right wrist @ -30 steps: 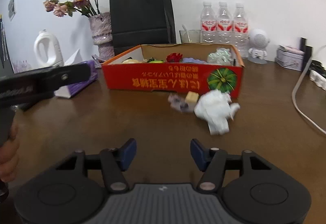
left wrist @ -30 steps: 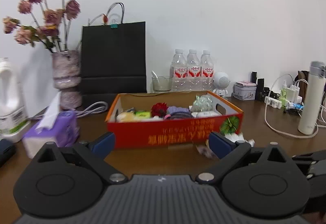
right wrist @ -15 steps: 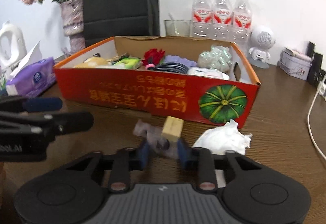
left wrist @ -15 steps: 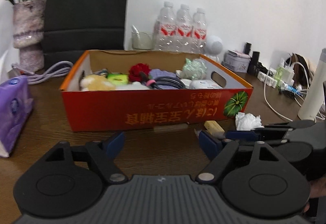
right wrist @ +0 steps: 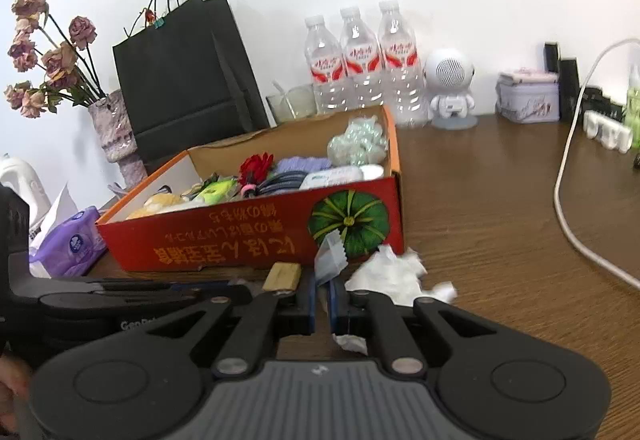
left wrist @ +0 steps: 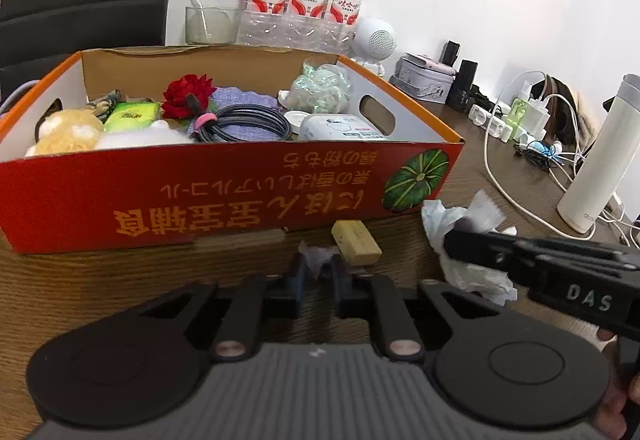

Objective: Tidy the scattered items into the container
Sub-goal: 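Grasp a clear wrapper piece with each tool, then lift and carry the clear wrapper pieces over the red box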

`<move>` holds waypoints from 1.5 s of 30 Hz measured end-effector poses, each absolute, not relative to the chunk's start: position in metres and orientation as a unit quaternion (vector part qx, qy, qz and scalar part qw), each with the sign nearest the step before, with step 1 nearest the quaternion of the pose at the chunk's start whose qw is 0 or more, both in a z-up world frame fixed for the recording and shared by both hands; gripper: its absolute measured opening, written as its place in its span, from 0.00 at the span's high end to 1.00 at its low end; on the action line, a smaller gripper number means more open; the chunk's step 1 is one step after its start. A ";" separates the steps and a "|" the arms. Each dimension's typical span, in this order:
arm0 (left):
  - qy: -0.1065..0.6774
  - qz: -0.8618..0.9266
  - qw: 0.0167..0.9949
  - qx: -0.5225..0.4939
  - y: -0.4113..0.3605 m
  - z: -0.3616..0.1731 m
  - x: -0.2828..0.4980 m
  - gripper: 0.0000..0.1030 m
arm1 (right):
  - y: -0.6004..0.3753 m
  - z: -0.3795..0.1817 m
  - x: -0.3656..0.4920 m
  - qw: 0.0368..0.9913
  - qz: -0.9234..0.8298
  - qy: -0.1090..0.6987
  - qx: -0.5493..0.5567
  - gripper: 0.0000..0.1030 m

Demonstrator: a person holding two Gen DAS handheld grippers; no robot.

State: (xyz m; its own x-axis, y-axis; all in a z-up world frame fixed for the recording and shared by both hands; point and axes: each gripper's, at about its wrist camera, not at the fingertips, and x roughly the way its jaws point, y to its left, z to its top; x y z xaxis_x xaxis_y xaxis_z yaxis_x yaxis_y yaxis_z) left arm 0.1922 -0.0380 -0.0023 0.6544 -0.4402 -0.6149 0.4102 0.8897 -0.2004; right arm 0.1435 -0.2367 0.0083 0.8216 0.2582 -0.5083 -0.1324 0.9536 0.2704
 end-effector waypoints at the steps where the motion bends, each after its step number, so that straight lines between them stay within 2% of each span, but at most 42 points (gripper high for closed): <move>1: 0.343 -0.232 0.910 -0.026 -0.037 -0.003 0.191 0.95 | -0.235 0.008 0.144 0.947 0.104 0.283 0.110 0.94; 6: 0.309 -0.195 0.929 -0.054 -0.019 0.011 0.158 0.96 | -0.227 0.012 0.137 0.952 0.113 0.270 0.089 0.94; 10: 0.243 -0.142 0.959 -0.019 -0.002 0.042 0.097 0.96 | -0.216 0.016 0.126 0.952 0.127 0.269 0.071 0.94; 14: 0.205 -0.098 0.974 -0.018 0.012 0.058 0.038 0.96 | -0.194 0.036 0.081 0.957 0.156 0.240 0.049 0.94; 25: 0.132 -0.067 0.989 -0.031 0.007 0.049 -0.090 0.96 | -0.187 0.047 -0.062 0.970 0.141 0.195 0.034 0.94; 28: 0.119 -0.076 0.989 -0.041 0.005 0.048 -0.117 0.96 | -0.187 0.045 -0.092 0.976 0.140 0.166 0.022 0.94; 33: 0.051 -0.076 0.995 -0.026 0.003 0.051 -0.167 0.96 | -0.183 0.048 -0.137 0.986 0.138 0.094 0.009 0.94; 36: 0.026 -0.083 0.996 -0.036 0.005 0.052 -0.184 0.96 | -0.177 0.048 -0.155 0.988 0.141 0.068 0.005 0.94; 45: 0.032 -0.082 0.996 -0.031 0.002 0.047 -0.186 0.96 | -0.179 0.046 -0.166 0.991 0.126 0.051 0.013 0.94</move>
State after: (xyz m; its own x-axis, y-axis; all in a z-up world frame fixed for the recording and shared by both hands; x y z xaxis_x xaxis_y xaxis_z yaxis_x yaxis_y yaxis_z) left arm -0.1859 0.0023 0.0472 0.9845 -0.1653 -0.0578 0.1613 0.9846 -0.0679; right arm -0.1664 -0.1786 0.0459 0.9630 0.2513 -0.0974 -0.2486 0.9678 0.0390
